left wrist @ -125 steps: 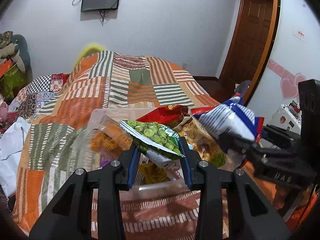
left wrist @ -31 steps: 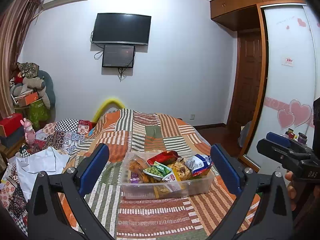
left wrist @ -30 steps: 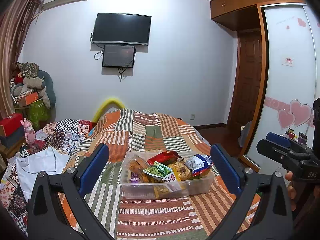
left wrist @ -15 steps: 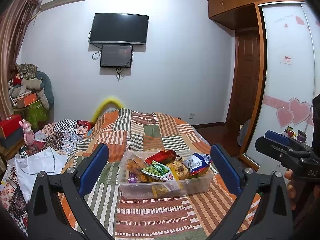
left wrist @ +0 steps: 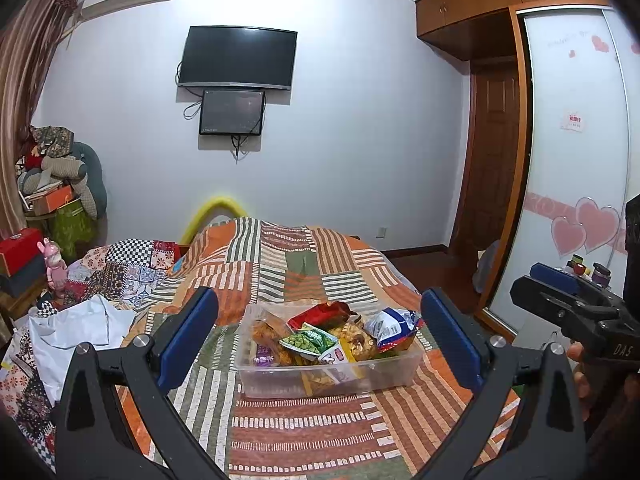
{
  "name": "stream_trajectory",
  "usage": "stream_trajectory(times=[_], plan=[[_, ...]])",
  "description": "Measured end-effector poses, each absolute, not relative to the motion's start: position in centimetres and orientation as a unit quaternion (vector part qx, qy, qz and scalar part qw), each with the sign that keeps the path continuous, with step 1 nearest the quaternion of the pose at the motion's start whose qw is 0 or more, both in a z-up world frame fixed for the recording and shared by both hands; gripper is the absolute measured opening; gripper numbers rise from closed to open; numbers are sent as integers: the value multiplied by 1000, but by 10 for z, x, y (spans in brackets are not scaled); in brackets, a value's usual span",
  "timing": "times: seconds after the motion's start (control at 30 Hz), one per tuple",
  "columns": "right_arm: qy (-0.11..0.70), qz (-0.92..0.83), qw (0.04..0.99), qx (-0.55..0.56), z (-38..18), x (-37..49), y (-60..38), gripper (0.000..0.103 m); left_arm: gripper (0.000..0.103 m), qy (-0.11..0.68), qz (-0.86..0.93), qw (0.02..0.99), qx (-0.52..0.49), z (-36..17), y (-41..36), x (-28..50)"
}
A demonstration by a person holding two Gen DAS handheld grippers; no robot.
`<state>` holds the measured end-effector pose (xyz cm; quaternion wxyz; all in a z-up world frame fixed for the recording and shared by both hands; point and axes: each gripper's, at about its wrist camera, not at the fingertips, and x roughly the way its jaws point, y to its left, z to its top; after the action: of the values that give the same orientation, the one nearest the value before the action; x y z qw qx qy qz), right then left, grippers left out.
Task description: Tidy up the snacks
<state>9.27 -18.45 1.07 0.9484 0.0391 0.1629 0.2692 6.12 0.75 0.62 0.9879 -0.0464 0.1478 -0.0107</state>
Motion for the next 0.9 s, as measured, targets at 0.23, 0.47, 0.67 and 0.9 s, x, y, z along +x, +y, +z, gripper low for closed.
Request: stream_trajectory(times=[0.23, 0.47, 0.67, 0.9], plan=[[159, 265, 950, 41, 13, 92, -187, 103, 103, 145, -16, 988, -45, 7, 6, 59], [157, 264, 951, 45, 14, 92, -190, 103, 103, 144, -20, 988, -44, 8, 6, 59], [157, 265, 950, 41, 14, 91, -189, 103, 103, 147, -19, 988, -46, 7, 5, 60], [157, 265, 950, 42, 14, 91, -189, 103, 103, 147, -23, 988, -47, 8, 4, 60]])
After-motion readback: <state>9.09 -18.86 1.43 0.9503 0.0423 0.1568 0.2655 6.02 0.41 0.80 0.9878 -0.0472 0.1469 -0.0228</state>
